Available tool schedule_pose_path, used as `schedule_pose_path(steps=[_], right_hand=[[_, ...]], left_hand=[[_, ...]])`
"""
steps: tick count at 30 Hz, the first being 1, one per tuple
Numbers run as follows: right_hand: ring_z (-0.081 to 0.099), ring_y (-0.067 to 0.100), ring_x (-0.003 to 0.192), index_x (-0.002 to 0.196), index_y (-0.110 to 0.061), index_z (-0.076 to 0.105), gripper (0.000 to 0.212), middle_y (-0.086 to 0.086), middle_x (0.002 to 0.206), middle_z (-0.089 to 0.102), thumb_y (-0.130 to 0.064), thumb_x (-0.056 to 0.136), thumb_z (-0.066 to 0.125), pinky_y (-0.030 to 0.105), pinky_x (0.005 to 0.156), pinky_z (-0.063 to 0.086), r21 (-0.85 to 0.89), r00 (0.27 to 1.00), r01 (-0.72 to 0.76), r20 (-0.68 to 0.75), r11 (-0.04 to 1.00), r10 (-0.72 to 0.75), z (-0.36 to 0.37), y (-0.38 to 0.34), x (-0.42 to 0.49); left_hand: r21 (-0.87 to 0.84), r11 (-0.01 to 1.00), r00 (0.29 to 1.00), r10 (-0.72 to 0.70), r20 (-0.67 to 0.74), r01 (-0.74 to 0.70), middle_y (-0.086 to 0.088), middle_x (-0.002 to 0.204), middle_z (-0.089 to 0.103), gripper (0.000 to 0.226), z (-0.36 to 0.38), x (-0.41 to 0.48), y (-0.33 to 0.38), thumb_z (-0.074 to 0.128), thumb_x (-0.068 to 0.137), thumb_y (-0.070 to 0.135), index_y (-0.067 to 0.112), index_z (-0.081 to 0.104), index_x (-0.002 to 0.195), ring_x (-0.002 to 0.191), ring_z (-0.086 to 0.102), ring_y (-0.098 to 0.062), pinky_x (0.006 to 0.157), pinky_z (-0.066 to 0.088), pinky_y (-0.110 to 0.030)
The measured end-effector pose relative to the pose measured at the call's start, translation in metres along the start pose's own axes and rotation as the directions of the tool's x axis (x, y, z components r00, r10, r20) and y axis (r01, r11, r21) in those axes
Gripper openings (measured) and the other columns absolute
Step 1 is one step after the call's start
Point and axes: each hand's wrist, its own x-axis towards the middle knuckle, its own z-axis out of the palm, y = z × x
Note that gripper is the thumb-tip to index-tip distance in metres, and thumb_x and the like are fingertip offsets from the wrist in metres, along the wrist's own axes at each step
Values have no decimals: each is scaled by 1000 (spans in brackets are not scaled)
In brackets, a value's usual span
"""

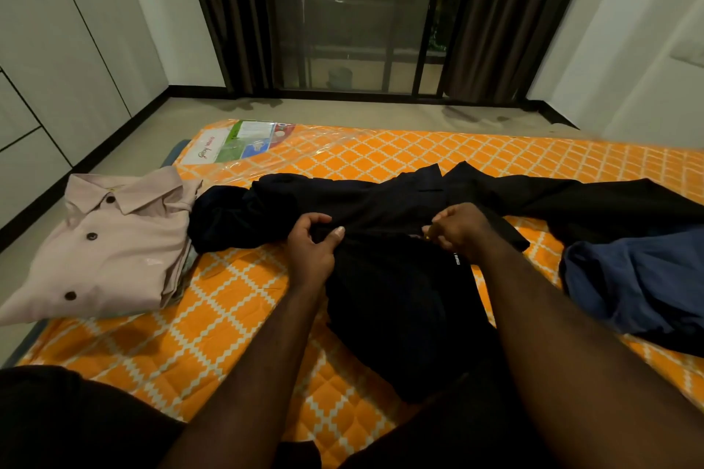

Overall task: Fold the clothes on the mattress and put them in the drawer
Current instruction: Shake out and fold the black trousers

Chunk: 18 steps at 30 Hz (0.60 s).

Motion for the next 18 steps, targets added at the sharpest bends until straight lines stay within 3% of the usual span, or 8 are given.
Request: schedule_pose_path(steps=[2,4,7,9,11,13,15,18], right_hand=[[62,27,75,83,-9,66,15,15,86,68,-18,91,75,42,72,56,6,999,-33,-36,999,33,-6,7,9],[55,24,69,96,-7,65,23,8,80,58,-29,94,71,39,59,51,27,996,-77,-34,997,78,-9,12,13],[55,20,74,106,-10,60,22,4,87,56,-26,95,70,32,59,45,157,986,-155,92,975,142,-3,15,7],[45,16,62,100,-15,56,20,2,81,50,-25,94,72,30,53,40,141,987,-119,126,983,101,1,14,4],[56,17,67,89,-16,53,22,3,84,56,-23,93,74,31,57,47,194,988,-85,145,977,58,5,10,2],[69,24,87,89,-15,57,19,5,100,66,-22,94,74,35,69,57,276,982,-97,181,956,48,8,6,0],[66,16,71,94,-12,59,18,3,88,63,-25,97,71,32,67,56,299,969,-116,244,947,42,13,2,-5],[57,7,46,93,-10,58,15,4,78,53,-19,97,70,24,57,57,349,930,-173,366,921,36,24,-6,-13]], left_hand=[[-2,1000,1000,-23,0,23,5,97,64,23,-5,4,-2,79,84,6,11,66,102,90,59,-2,84,51,-28],[4,1000,1000,-19,24,19,7,100,64,23,-7,7,-1,78,86,6,13,66,105,94,59,-2,87,51,-29],[39,998,995,36,89,-39,11,103,63,23,-9,9,1,75,89,7,12,65,109,96,57,4,90,49,-28],[80,996,990,37,133,-48,15,105,61,24,-10,14,4,74,90,10,12,65,112,99,56,6,94,50,-32],[114,993,981,13,194,-36,15,109,61,24,-13,26,9,72,92,13,14,65,115,103,58,-1,97,53,-39],[136,990,962,-15,272,-23,9,112,63,24,-20,43,18,71,94,15,17,65,116,107,63,-13,97,55,-47],[180,982,953,0,303,-58,5,114,65,25,-27,60,29,71,94,16,19,65,117,107,64,-17,96,56,-46],[363,902,944,120,308,-234,5,114,63,32,-31,84,48,74,91,15,16,63,120,106,60,-14,90,48,-29]])
